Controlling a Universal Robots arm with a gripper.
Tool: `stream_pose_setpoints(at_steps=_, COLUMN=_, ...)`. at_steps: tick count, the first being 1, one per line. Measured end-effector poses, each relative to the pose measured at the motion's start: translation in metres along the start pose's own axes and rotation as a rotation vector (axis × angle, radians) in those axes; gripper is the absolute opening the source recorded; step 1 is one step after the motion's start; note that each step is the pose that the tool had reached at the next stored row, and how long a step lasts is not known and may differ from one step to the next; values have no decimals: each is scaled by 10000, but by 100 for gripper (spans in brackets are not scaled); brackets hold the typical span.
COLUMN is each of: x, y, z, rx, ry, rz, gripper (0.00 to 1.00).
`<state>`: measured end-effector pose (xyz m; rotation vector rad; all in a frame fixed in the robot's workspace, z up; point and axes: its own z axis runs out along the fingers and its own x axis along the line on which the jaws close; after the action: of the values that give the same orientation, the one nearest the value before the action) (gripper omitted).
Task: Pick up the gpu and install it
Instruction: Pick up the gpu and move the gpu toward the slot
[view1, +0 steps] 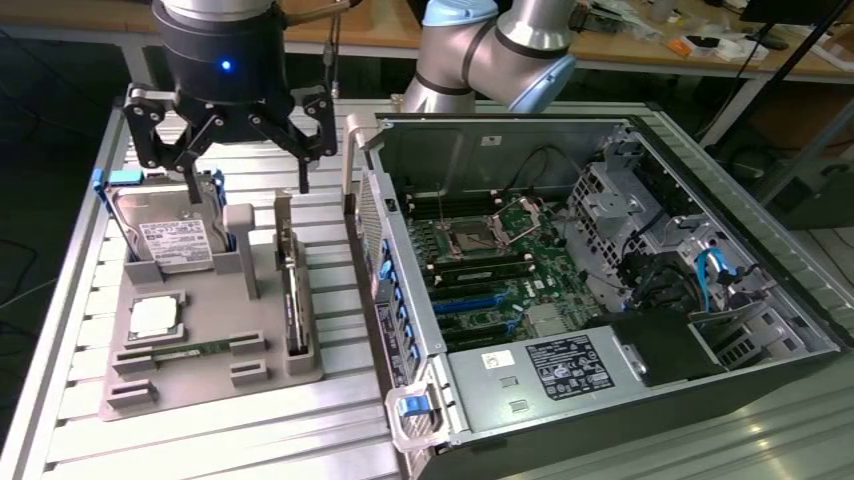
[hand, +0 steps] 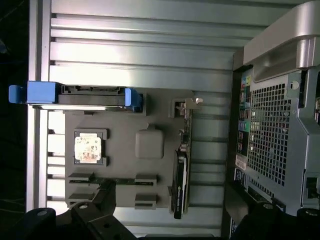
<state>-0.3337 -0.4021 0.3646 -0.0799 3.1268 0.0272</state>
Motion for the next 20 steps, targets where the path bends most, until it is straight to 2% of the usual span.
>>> stream_pose_setpoints(at_steps=5, x=-12, y=-73, z=77, rx=-1, ry=-1, rz=0, gripper=96)
stream_pose_setpoints(at_steps=8, x=-66, y=-107, z=149, rx=0, ry=1, rz=-1, gripper=96)
stream_pose_setpoints(at_steps=15, x=-179, y=-135, z=286, rx=-1, ry=-1, rz=0, gripper=96)
stream_pose_setpoints(at_steps=20, x=-197, y=-140, z=376, rx=0, ry=0, rz=0, gripper=96)
